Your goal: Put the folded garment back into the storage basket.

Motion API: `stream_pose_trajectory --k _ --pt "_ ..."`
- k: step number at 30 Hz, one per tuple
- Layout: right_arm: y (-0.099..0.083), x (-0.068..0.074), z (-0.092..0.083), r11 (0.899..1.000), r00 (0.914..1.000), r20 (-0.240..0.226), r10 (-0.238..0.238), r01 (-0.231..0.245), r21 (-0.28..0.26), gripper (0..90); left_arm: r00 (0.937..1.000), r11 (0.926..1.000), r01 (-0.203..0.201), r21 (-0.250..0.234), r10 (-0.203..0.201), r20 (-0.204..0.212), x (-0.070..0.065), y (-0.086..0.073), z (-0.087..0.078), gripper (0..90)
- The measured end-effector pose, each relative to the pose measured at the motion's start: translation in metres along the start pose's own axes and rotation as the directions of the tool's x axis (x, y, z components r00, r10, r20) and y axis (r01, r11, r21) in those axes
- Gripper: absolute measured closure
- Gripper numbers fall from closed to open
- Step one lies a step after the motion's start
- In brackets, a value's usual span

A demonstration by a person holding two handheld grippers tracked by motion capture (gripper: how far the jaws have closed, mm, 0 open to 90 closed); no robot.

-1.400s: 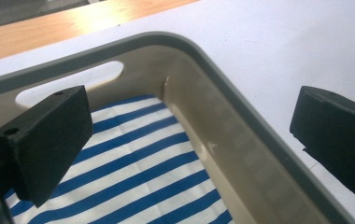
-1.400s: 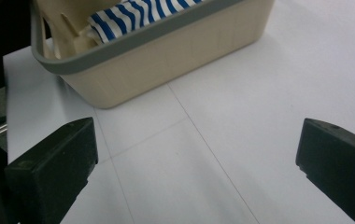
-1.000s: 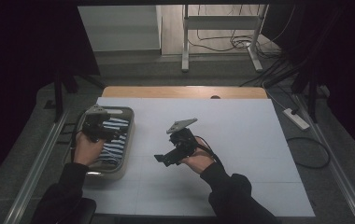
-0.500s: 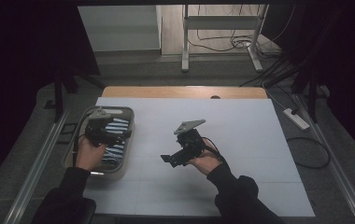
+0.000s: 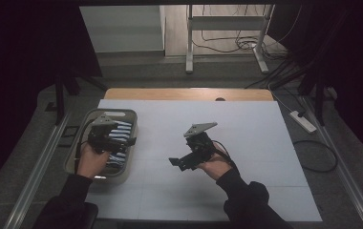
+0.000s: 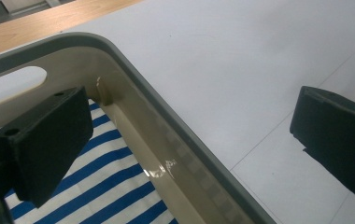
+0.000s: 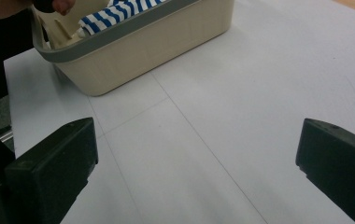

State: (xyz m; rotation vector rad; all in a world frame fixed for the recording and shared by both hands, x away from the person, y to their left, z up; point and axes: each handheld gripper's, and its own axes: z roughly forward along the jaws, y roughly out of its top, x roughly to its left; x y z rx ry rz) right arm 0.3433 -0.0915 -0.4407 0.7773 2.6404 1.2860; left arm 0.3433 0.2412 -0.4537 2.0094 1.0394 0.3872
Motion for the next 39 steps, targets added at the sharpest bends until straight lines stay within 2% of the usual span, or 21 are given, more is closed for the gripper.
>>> stream_pose_trajectory --k 10,15,28,32,39 --pt "-0.006 -0.007 -0.015 0.999 0.9994 0.022 0.025 -0.024 -0.029 0.0 0.9998 1.0000 0.002 -0.004 -0.002 0.020 -0.005 -0.003 -0.002 0.0" --pt "-0.010 -0.007 -0.020 0.999 0.9995 0.030 0.012 -0.011 -0.034 0.0 0.9992 0.9996 -0.026 0.004 0.026 0.030 -0.008 -0.005 -0.001 0.0" --pt "-0.021 -0.010 -0.038 0.999 0.9983 0.050 0.029 -0.027 -0.045 0.0 0.9955 0.9986 -0.045 -0.027 0.047 0.083 -0.014 -0.006 -0.004 0.0" --pt "-0.026 -0.010 -0.044 0.998 0.9978 0.060 0.030 -0.027 -0.050 0.0 0.9962 0.9982 -0.058 -0.016 0.059 0.064 -0.018 -0.007 -0.006 0.0" --pt "-0.034 -0.012 -0.054 0.997 0.9966 0.067 0.047 -0.043 -0.057 0.0 0.9973 0.9989 -0.046 -0.005 0.047 0.057 -0.022 -0.008 -0.008 0.0"
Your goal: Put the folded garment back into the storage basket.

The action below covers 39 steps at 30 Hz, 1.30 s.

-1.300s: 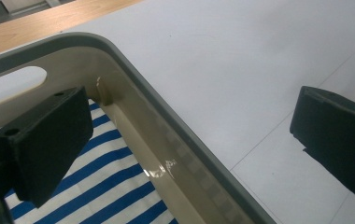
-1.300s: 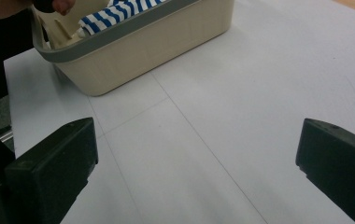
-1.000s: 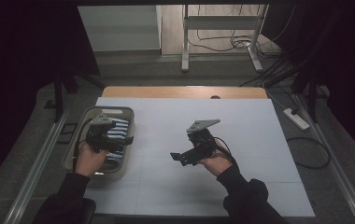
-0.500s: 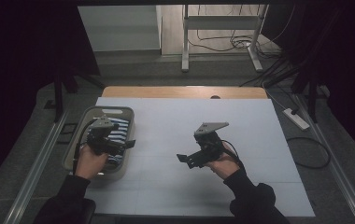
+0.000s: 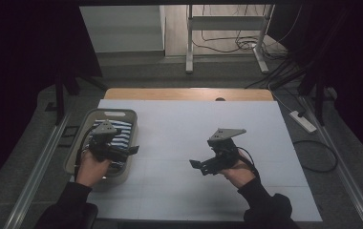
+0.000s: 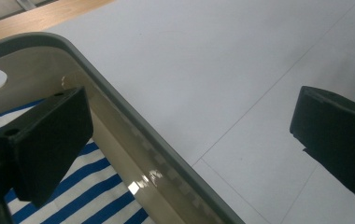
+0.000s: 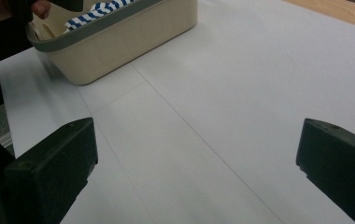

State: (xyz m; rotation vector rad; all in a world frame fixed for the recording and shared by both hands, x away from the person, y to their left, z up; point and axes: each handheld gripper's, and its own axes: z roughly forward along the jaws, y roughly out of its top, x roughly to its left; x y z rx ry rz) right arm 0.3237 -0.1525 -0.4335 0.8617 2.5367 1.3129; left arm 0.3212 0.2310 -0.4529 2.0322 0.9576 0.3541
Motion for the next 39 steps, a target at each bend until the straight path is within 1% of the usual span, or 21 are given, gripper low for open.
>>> stream_pose_trajectory --k 3,11,17,22,25,32,39 --pt "-0.004 -0.001 -0.004 1.000 1.0000 0.005 0.000 0.000 -0.004 0.0 0.9998 0.9999 0.016 0.004 -0.016 0.006 -0.002 -0.001 0.000 0.0" --pt "-0.013 -0.003 -0.010 1.000 0.9999 0.006 0.011 -0.011 0.000 0.0 0.9997 0.9995 0.023 0.023 -0.023 -0.013 -0.004 -0.003 -0.004 0.0" --pt "-0.019 -0.004 -0.019 1.000 0.9996 0.016 0.023 -0.023 -0.010 0.0 0.9993 0.9993 0.035 0.015 -0.035 -0.014 -0.006 -0.006 -0.008 0.0" --pt "-0.025 -0.005 -0.027 0.999 0.9990 0.025 0.036 -0.036 -0.014 0.0 0.9993 0.9993 0.031 0.020 -0.031 -0.024 -0.007 -0.008 -0.010 0.0" --pt "-0.029 -0.006 -0.033 0.999 0.9985 0.031 0.044 -0.044 -0.014 0.0 0.9990 0.9996 0.023 0.016 -0.023 -0.038 -0.008 -0.010 -0.012 0.0" --pt "-0.040 -0.007 -0.045 0.998 0.9972 0.049 0.056 -0.056 -0.010 0.0 0.9987 0.9996 0.013 0.023 -0.012 -0.049 -0.011 -0.012 -0.014 0.0" --pt "-0.046 -0.007 -0.053 0.998 0.9961 0.063 0.062 -0.061 -0.014 0.0 0.9982 0.9994 0.021 0.027 -0.020 -0.056 -0.011 -0.016 -0.017 0.0"
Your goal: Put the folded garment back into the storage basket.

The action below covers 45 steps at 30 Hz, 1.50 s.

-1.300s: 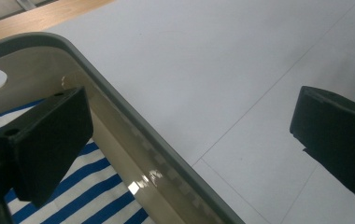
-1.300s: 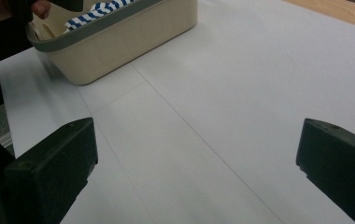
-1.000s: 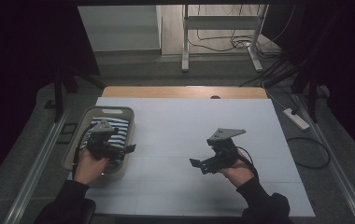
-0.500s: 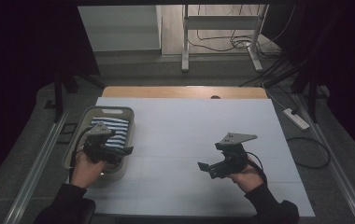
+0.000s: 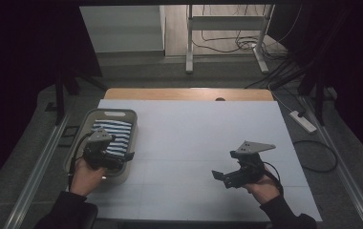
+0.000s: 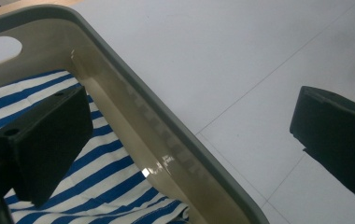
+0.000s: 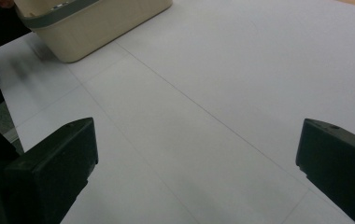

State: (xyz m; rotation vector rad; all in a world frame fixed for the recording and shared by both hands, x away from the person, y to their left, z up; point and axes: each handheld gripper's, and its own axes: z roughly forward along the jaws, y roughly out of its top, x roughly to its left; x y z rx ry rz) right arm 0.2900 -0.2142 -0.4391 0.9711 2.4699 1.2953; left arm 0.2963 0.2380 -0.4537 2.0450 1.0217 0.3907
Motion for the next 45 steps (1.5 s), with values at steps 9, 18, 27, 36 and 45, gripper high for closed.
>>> stream_pose_trajectory --k 9,18,27,36,45 --pt "-0.006 0.001 -0.006 1.000 0.9999 0.013 0.001 -0.001 0.002 0.0 0.9999 0.9999 0.010 0.000 -0.010 -0.012 0.000 -0.005 -0.005 0.0" --pt "-0.014 0.000 -0.013 1.000 0.9997 0.024 0.006 -0.006 0.008 0.0 0.9997 0.9998 0.019 0.005 -0.019 -0.015 -0.001 -0.009 -0.007 0.0" --pt "-0.021 -0.002 -0.021 1.000 0.9992 0.037 0.014 -0.014 0.013 0.0 0.9993 0.9995 0.031 0.000 -0.031 -0.018 -0.002 -0.014 -0.012 0.0" --pt "-0.029 -0.004 -0.027 0.999 0.9984 0.047 0.030 -0.031 0.016 0.0 0.9993 0.9995 0.028 0.017 -0.028 -0.026 -0.004 -0.018 -0.014 0.0" --pt "-0.038 -0.007 -0.036 0.999 0.9965 0.071 0.044 -0.045 0.017 0.0 0.9989 0.9992 0.027 0.031 -0.026 -0.038 -0.005 -0.024 -0.017 0.0"
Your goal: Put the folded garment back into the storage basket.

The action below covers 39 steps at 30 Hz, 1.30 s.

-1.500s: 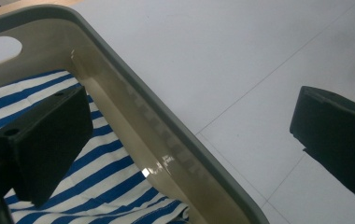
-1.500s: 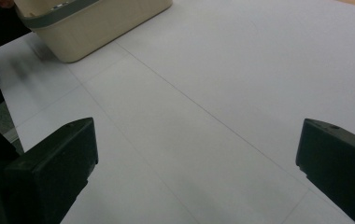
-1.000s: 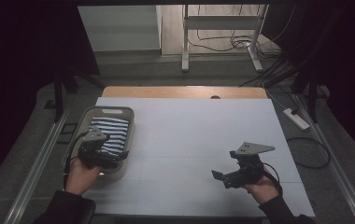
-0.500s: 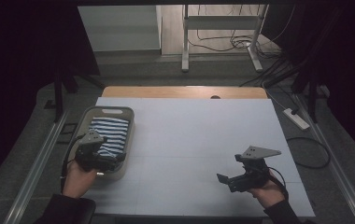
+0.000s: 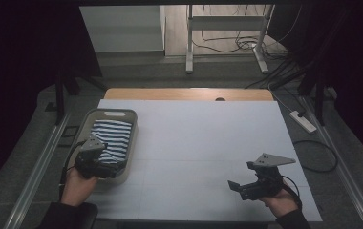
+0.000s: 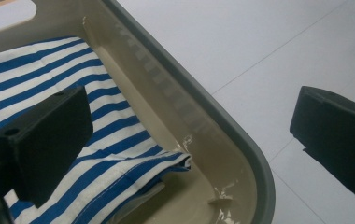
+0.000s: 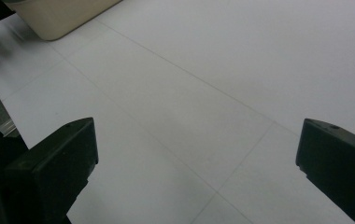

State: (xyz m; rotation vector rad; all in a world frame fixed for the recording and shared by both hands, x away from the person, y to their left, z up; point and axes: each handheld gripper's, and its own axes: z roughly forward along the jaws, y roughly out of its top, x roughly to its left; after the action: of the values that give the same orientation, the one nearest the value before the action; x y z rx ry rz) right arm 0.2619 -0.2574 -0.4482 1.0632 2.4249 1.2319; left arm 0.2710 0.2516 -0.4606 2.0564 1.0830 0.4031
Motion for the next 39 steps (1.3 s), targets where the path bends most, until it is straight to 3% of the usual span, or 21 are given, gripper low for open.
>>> stream_pose_trajectory --k 39 --pt "-0.043 -0.012 -0.045 0.996 0.9888 0.123 0.084 -0.087 0.015 0.0 0.9958 0.9969 0.078 -0.006 -0.079 -0.047 0.000 -0.033 -0.025 0.0"
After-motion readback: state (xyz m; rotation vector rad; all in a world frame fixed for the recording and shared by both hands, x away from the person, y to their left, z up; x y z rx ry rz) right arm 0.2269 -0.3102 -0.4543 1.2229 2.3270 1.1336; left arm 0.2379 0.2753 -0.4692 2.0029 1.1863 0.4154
